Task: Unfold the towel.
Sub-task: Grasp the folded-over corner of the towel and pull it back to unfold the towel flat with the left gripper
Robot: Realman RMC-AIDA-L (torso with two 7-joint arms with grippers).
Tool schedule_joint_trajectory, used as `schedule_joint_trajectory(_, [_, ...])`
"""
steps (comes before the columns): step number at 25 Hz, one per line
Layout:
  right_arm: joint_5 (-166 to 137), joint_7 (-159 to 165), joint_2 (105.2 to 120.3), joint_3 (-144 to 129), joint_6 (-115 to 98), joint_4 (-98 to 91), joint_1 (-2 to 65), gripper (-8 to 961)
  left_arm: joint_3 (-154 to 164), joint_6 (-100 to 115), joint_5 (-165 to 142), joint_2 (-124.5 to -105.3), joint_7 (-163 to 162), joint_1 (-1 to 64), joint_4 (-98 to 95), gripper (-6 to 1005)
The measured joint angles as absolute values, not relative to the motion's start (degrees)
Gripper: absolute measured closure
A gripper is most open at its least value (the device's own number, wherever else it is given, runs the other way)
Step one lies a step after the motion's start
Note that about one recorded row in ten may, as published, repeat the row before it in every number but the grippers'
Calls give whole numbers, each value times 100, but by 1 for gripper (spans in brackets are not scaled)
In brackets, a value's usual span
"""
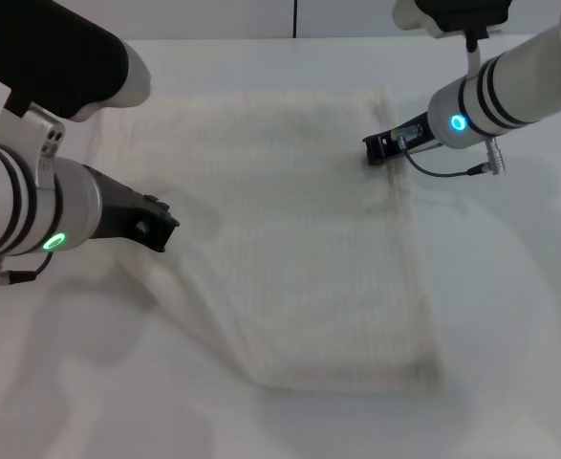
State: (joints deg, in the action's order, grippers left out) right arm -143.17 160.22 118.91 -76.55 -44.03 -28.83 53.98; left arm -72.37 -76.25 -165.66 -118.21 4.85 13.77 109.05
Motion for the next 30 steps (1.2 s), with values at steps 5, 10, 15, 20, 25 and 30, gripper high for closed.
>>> schedule_joint_trajectory(5, [-14317,16022,11891,-7655,-4402,-2883,5371,873,-7354,-7798,-16568,-11821,466,1376,10904,944])
schedule_joint_trajectory(10, [-14314,16022,11891,-7654,-4397,-2883,5360,870,-7406,-8005,-16568,-11822,354,1382,10907,944])
schedule_joint_trajectory(15, [-14316,16022,11891,-7655,-4430,-2899,5356,866,-7475,-8149,-16567,-11817,245,1371,10907,943])
schedule_joint_trajectory(20, [-14329,16022,11892,-7657,-4461,-2927,5356,863,-7613,-8167,-16567,-11814,206,1343,10880,942])
schedule_joint_trajectory(25, [-14338,16022,11892,-7656,-4469,-2931,5358,859,-7690,-8175,-16568,-11812,194,1304,10805,942])
schedule_joint_trajectory(30, [-14343,16023,11891,-7655,-4492,-2935,5361,856,-7765,-8334,-16568,-11812,150,1229,10797,941])
